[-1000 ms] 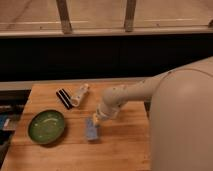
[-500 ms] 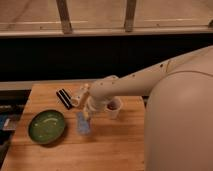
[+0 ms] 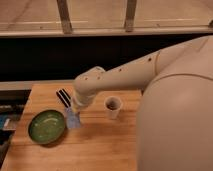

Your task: Place the white sponge in the ceramic bowl

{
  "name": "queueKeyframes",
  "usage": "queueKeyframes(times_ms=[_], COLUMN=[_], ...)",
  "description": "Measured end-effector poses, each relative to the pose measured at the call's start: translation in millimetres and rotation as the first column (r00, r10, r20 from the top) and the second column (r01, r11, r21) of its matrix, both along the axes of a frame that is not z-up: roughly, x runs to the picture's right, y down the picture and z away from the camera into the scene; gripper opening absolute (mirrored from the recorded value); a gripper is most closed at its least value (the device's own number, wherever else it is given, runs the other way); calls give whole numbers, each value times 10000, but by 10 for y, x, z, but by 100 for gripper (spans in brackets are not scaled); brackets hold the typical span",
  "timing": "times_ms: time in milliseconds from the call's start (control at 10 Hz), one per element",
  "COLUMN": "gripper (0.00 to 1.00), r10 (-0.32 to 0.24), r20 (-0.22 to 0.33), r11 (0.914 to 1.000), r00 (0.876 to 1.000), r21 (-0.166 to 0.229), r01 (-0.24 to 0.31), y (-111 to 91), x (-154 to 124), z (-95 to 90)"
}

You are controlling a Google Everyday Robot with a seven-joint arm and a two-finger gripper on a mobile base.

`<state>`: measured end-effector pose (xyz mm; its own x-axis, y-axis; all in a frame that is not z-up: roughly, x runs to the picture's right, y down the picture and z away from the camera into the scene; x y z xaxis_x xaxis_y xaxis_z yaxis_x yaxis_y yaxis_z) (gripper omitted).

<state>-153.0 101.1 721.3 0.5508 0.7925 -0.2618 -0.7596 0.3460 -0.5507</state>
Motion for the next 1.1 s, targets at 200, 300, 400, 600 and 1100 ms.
queueKeyframes(times_ms=[200,300,400,600,1100], gripper=[0,0,0,0,2], r10=[-461,-748,-1039,-1474,-2140], r20=[224,386,515,804,2444], r11=[9989,9972,9945,9887,9725], r00=[9987,9964,9932,9858,9458], r21=[-2,-12,-43,-145,-382], r01=[461,749,1043,1490,2299], y=[-69,-91,-100,-84,69], x=[-319,-487,-626,-850,-1260], z=[51,74,98,137,247])
